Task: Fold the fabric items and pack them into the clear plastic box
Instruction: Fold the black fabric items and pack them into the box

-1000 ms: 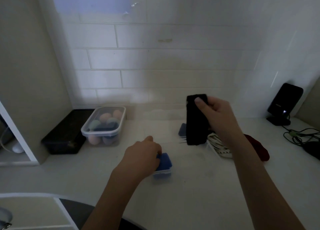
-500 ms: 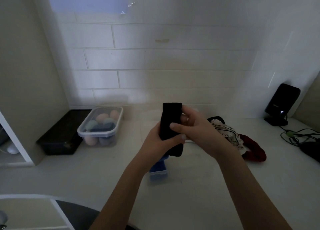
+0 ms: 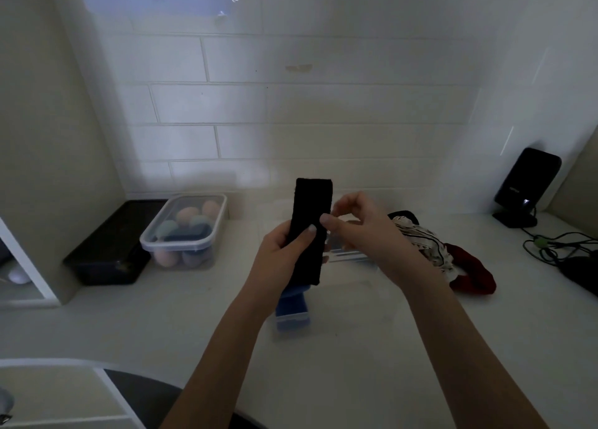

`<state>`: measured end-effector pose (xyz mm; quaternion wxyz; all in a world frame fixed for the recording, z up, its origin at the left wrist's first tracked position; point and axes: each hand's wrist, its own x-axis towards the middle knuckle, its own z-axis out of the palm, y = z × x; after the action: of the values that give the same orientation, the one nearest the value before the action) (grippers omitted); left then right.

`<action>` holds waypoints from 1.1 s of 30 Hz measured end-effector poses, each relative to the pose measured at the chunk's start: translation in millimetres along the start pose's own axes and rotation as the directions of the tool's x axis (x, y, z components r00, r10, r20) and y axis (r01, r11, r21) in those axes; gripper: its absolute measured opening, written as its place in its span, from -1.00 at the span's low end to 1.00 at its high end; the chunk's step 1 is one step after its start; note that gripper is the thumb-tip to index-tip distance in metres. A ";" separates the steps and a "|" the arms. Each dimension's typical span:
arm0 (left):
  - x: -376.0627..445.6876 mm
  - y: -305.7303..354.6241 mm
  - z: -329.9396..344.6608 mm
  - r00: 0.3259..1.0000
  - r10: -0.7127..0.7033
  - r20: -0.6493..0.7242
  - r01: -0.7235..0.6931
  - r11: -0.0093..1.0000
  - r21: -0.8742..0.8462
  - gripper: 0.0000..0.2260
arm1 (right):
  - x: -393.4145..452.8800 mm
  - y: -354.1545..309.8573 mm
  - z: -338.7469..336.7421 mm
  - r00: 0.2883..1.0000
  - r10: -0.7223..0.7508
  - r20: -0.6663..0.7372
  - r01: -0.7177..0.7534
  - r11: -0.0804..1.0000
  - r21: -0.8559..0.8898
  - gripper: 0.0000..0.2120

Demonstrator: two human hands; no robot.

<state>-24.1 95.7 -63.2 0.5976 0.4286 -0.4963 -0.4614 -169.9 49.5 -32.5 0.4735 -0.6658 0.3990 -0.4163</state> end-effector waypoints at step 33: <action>-0.7 -3.8 -16.5 0.982 -0.187 -0.039 0.187 0.982 -0.017 -0.53 | -0.6 15.3 17.8 0.989 0.008 0.145 -0.011 1.000 0.017 -0.87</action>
<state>-8.3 96.6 -69.3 0.5642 0.4786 -0.4387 -0.5101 -155.7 51.8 -51.0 0.5092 -0.6882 0.3629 -0.3679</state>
